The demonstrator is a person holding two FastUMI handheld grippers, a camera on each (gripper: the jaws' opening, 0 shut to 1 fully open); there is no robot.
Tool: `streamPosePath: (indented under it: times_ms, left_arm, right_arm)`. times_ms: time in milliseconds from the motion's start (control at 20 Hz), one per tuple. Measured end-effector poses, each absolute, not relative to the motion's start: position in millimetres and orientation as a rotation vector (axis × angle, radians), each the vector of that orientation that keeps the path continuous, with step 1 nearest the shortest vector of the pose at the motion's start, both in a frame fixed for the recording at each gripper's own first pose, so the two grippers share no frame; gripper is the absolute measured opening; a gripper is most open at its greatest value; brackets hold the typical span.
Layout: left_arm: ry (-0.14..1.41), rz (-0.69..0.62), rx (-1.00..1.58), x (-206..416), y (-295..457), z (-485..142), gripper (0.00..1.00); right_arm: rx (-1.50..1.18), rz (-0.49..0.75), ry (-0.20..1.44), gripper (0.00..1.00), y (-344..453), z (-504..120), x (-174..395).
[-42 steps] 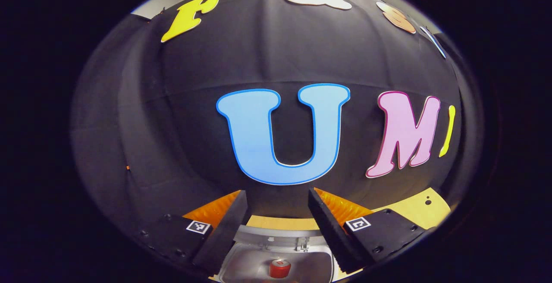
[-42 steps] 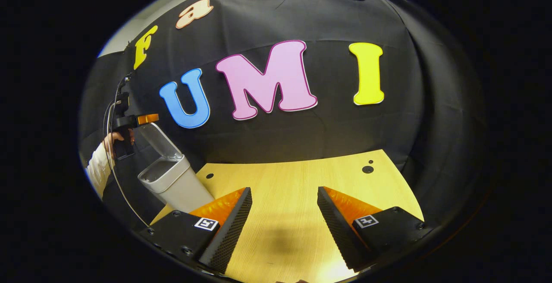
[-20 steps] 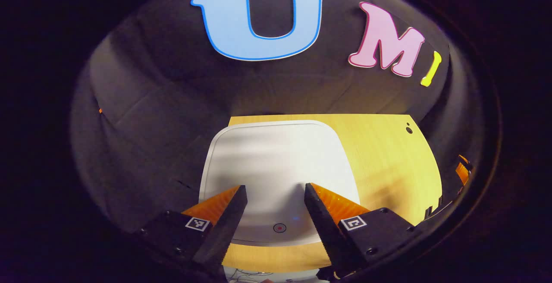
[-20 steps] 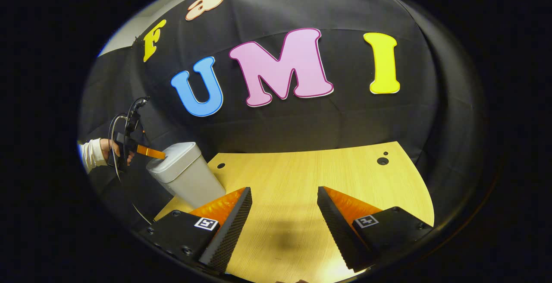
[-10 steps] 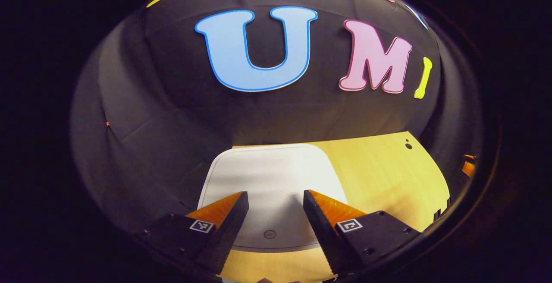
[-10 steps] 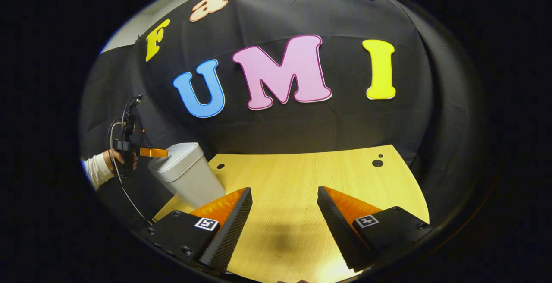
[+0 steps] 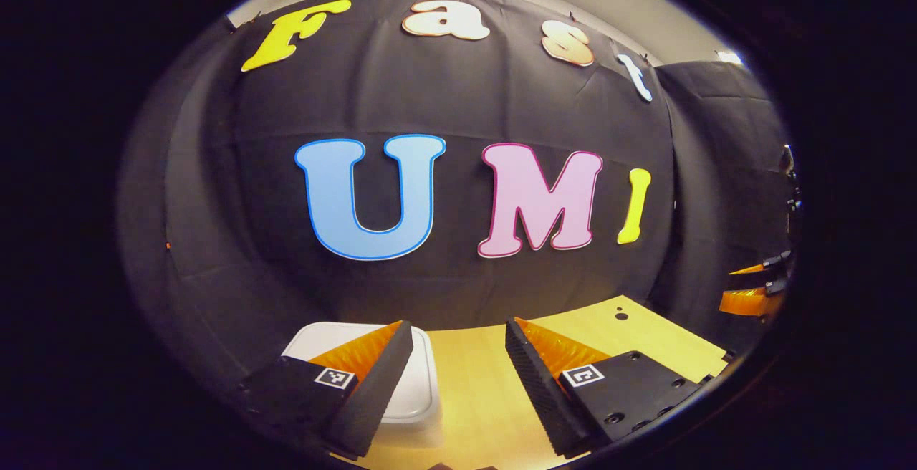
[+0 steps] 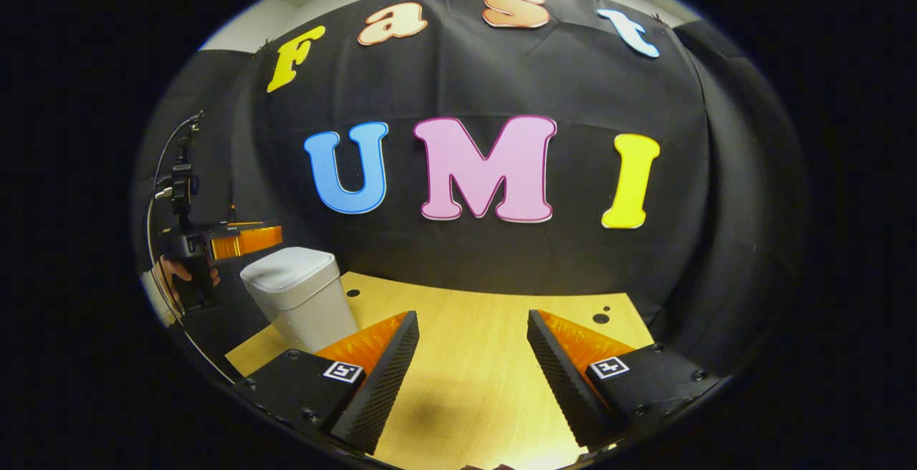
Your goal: Press the lid of the desktop garbage bin to open it, pick up the crumpled paper on the desktop and throw it into the bin, then pick up the pop can on the desktop and drop it into the bin, and finally close the garbage bin lid.
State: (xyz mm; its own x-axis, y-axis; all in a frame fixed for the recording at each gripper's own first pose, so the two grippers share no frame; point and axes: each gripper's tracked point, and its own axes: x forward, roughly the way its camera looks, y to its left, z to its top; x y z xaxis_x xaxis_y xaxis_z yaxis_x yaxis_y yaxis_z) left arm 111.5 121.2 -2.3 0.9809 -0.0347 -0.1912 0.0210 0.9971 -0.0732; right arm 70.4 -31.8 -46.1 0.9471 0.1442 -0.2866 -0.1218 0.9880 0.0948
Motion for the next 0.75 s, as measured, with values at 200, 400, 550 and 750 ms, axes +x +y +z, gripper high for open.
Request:
streamPosePath:
  times_ms: [200, 400, 550, 750]
  left_arm:
    - [0.126, -0.034, -0.121, 88, 94, 4, 0.90]
    - [0.089, -0.010, -0.139, 68, 92, 15, 0.90]
    - [0.066, 0.002, -0.089, 59, 97, 23, 0.90]
    - [0.056, 0.016, -0.071, 40, 102, 31, 0.90]
  right_arm:
    - [0.045, 0.095, 0.206, 0.98, -20, -19, 63]
    - [0.049, 0.058, 0.158, 0.97, -14, -8, 59]
    - [0.074, 0.057, 0.152, 0.97, -8, -11, 59]
    - [0.088, 0.076, 0.117, 0.97, 7, -3, 71]
